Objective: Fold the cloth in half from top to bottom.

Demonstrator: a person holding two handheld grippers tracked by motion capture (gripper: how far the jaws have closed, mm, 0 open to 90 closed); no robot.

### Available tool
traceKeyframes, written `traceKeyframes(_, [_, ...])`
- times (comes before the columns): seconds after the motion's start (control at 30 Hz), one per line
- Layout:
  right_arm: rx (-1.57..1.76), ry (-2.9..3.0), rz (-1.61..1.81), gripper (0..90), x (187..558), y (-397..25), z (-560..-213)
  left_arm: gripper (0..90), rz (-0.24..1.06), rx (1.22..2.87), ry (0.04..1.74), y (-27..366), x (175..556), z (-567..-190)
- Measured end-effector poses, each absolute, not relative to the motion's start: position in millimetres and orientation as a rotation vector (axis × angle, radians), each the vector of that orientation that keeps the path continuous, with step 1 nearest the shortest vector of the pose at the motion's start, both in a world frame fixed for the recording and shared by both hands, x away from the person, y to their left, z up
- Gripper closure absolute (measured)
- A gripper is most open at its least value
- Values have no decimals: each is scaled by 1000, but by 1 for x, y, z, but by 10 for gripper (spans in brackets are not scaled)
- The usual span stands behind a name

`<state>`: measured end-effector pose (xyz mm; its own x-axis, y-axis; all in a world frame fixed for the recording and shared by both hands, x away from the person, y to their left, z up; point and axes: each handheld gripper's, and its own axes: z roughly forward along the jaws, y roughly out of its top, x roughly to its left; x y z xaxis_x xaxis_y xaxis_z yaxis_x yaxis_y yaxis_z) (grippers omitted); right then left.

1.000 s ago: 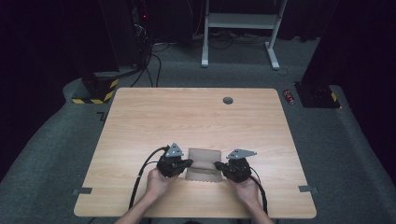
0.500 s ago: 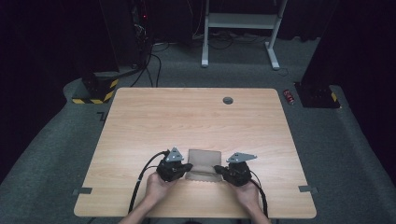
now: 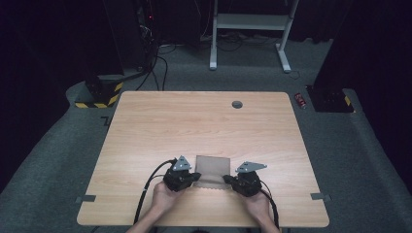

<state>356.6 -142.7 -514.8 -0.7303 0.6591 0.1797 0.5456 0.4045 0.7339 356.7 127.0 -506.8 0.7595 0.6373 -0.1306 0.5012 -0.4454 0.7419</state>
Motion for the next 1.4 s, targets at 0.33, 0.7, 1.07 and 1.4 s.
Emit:
traceKeyframes(0.33, [1103,2522,1236,813,353,-148,-515,867,186,2140,862,131,354,-511])
traceKeyframes(0.7, [1104,2505,1358,734,345,-160,-502,715,142,2052,893,144,353,-500])
traceKeyframes(1.07, [1109,2473,1279,763,352,-147,-500,645,189,2084,917,124,363,-495])
traceKeyframes(1.4, [1051,2508,1139,727,342,-141,-515,616,240,2181,926,125,351,-511])
